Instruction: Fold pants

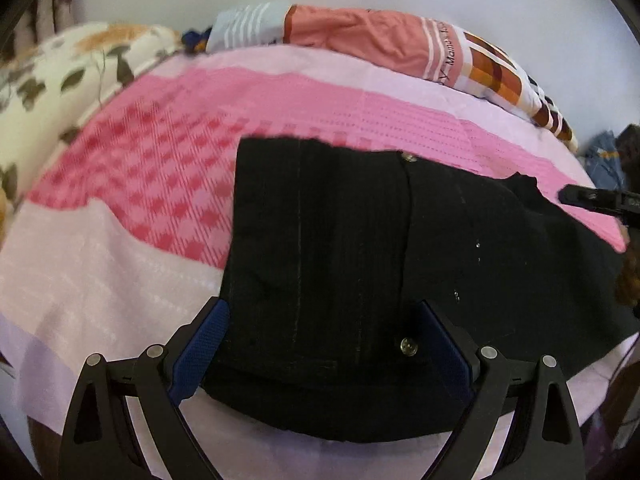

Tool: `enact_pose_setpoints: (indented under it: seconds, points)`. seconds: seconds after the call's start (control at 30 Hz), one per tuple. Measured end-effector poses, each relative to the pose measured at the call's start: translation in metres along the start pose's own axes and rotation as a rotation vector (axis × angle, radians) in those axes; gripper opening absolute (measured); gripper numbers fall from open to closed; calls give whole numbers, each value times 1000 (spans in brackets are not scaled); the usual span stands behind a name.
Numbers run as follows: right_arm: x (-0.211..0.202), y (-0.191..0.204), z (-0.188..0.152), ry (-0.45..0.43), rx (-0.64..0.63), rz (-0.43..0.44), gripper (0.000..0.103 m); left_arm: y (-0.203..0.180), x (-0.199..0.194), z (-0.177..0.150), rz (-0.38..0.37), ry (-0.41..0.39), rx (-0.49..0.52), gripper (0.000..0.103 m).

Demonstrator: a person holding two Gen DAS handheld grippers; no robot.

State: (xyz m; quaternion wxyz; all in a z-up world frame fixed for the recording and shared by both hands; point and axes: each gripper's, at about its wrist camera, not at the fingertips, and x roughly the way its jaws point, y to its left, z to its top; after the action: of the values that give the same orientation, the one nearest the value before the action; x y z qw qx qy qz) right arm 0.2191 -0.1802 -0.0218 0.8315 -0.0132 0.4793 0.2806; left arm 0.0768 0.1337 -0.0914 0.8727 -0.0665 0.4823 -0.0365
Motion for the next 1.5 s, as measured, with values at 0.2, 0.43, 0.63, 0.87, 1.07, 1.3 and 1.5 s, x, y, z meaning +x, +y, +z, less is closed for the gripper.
enact_pose_setpoints:
  seconds: [0.2,0.43,0.63,0.87,1.07,1.3,1.5]
  points:
    - [33,3,19,111,-90,55,42,15,4,1,-32,-9,-87,94]
    - [41,21,32,181,-244,89,20,28,6,1,-34,-8,-142,95]
    - [47,13,36,127,-246,39,10,24,7,-2,-9,-30,-120,98]
    - [52,4,43,23,-216,-33,5,22,10,-2,7,-44,-110,101]
    - [21,-22,53,-93,-24,88,8,23,8,0,14,-37,-118,102]
    - [-8,-1,31,-101,-44,162,11,28,-13,3,19,-109,-188,102]
    - [40,5,15,24,-73,53,3,20,8,8,65,-32,-118,102]
